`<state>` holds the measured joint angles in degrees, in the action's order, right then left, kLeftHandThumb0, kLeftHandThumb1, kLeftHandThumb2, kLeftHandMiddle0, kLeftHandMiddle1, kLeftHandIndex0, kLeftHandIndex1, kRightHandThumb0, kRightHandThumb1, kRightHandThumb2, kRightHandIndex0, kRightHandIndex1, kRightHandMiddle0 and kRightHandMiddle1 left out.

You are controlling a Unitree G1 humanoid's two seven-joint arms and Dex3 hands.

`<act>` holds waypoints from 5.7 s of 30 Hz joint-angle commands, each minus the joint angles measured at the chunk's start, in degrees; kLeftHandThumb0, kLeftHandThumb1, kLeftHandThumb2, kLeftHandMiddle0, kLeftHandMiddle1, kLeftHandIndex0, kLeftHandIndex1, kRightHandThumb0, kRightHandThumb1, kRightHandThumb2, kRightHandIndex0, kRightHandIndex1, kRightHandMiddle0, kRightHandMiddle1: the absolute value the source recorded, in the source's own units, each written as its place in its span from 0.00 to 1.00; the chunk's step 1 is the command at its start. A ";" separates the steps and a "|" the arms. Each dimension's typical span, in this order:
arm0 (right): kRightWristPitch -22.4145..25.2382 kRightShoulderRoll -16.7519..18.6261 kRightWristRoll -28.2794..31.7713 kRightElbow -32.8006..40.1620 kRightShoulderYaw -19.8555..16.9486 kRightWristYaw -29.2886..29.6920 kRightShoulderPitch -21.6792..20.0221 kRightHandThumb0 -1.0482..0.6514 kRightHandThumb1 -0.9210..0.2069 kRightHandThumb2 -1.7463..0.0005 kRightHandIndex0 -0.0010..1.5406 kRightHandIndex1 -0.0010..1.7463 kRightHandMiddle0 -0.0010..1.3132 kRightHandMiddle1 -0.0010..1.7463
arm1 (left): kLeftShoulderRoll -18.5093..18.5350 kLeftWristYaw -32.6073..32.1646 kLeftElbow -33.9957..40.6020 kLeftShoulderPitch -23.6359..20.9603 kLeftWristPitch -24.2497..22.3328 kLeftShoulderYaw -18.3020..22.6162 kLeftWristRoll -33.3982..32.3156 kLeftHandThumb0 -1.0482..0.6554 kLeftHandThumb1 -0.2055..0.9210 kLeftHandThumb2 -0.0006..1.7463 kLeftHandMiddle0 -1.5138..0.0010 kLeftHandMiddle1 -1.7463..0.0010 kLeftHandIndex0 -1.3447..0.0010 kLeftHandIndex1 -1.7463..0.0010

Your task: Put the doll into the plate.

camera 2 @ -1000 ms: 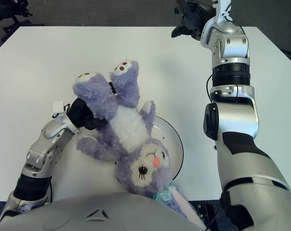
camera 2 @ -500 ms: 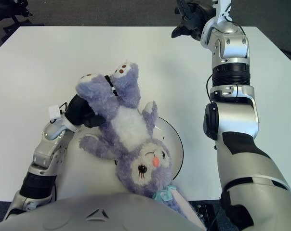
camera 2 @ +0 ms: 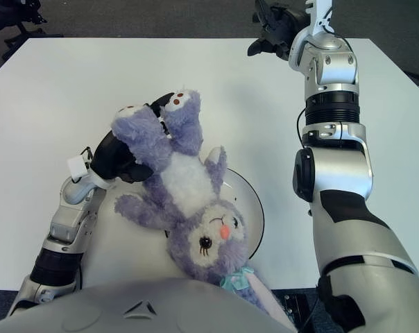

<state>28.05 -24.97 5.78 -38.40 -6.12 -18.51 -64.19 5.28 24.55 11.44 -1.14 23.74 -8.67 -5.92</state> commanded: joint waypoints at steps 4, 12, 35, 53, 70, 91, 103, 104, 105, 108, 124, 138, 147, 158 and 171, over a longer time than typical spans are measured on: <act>0.91 0.13 -0.30 0.60 0.06 0.51 -0.31 0.41 0.00 0.71 0.50 0.59 0.16 0.99 | -0.18 -3.12 -4.13 -0.50 6.39 1.14 3.18 0.25 1.00 0.02 0.67 0.99 0.78 0.99; 4.01 0.00 -0.14 1.05 0.33 0.22 -0.17 0.41 0.00 0.71 0.50 0.59 0.16 0.99 | -1.82 -4.55 -6.29 -1.10 8.39 2.18 -0.73 0.51 1.00 0.07 0.64 0.99 0.72 0.97; -3.24 -2.06 -0.25 0.82 0.03 -3.91 5.56 0.41 0.00 0.72 0.61 0.53 0.19 0.97 | -7.20 -21.14 -12.34 -9.22 3.65 14.23 -2.25 0.44 1.00 0.23 0.41 0.69 0.69 0.31; -4.46 -2.28 -0.80 2.14 -1.30 -1.73 8.40 0.41 0.00 0.74 0.60 0.50 0.21 0.96 | -6.93 -27.65 -9.21 -12.05 -5.71 20.36 -5.43 0.61 1.00 0.23 0.73 0.09 0.84 0.16; -10.64 -1.63 -1.51 2.75 -1.77 -0.66 13.38 0.41 0.00 0.74 0.58 0.51 0.21 0.96 | -6.49 -31.52 -10.65 -16.01 -19.40 25.29 -13.29 0.61 0.71 0.50 0.70 0.00 0.67 0.20; -31.05 3.92 -4.25 7.11 -2.24 11.80 23.33 0.41 0.00 0.72 0.53 0.63 0.17 0.99 | 4.81 -15.32 -11.01 -16.64 -42.70 22.64 -20.01 0.41 0.90 0.38 0.45 0.00 0.80 0.00; -44.78 8.39 -1.35 2.04 -5.32 14.35 27.25 0.41 0.00 0.75 0.52 0.62 0.22 0.95 | 1.82 -19.44 -13.39 -18.00 -37.84 21.56 -14.51 0.41 0.91 0.37 0.44 0.00 0.80 0.00; -46.83 8.94 -1.03 0.65 -5.68 14.56 27.42 0.41 0.00 0.75 0.52 0.62 0.22 0.95 | 1.61 -19.58 -14.17 -18.32 -37.05 21.51 -14.01 0.41 0.91 0.37 0.44 0.00 0.80 0.00; -48.45 9.32 -0.82 -0.57 -5.93 14.71 27.41 0.41 0.00 0.75 0.53 0.63 0.22 0.95 | 1.48 -19.67 -14.84 -18.63 -36.45 21.50 -13.64 0.41 0.92 0.37 0.44 0.00 0.81 0.00; -50.95 9.62 -0.76 -2.83 -6.25 14.70 26.96 0.41 0.00 0.75 0.53 0.63 0.22 0.95 | 1.28 -19.63 -15.72 -19.00 -35.58 21.56 -13.14 0.41 0.92 0.36 0.44 0.00 0.81 0.00; -59.34 12.18 1.17 -5.85 -7.37 13.20 29.92 0.41 0.00 0.74 0.46 0.81 0.21 0.96 | 0.48 -18.56 -23.08 -20.28 -27.10 20.60 -10.16 0.41 0.92 0.36 0.46 0.00 0.81 0.00; -62.11 14.30 1.82 -6.11 -7.57 12.23 33.76 0.41 0.00 0.74 0.45 0.85 0.20 0.97 | -0.52 -19.42 -27.16 -20.16 -20.74 20.14 -7.72 0.41 0.94 0.34 0.51 0.00 0.82 0.00; -61.85 15.62 3.50 -4.73 -8.07 11.14 35.99 0.41 0.00 0.74 0.45 0.88 0.21 0.97 | -2.14 -20.34 -28.18 -19.67 -16.95 19.92 -6.78 0.41 0.97 0.31 0.53 0.00 0.83 0.00; -60.19 16.03 3.32 0.70 -7.41 10.80 40.32 0.41 0.00 0.72 0.41 0.99 0.18 0.99 | -4.13 -21.18 -28.01 -18.90 -14.29 18.94 -5.21 0.41 0.99 0.29 0.52 0.00 0.84 0.00; -53.93 16.11 2.46 8.52 -6.57 11.20 45.54 0.41 0.01 0.70 0.42 1.00 0.17 1.00 | -4.13 -21.90 -28.64 -18.63 -13.83 18.24 -2.92 0.41 1.00 0.29 0.50 0.00 0.84 0.00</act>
<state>-27.39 -9.45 8.23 -30.59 -13.08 -7.69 -21.18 0.90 3.30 -16.46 -20.28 8.98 9.85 -9.77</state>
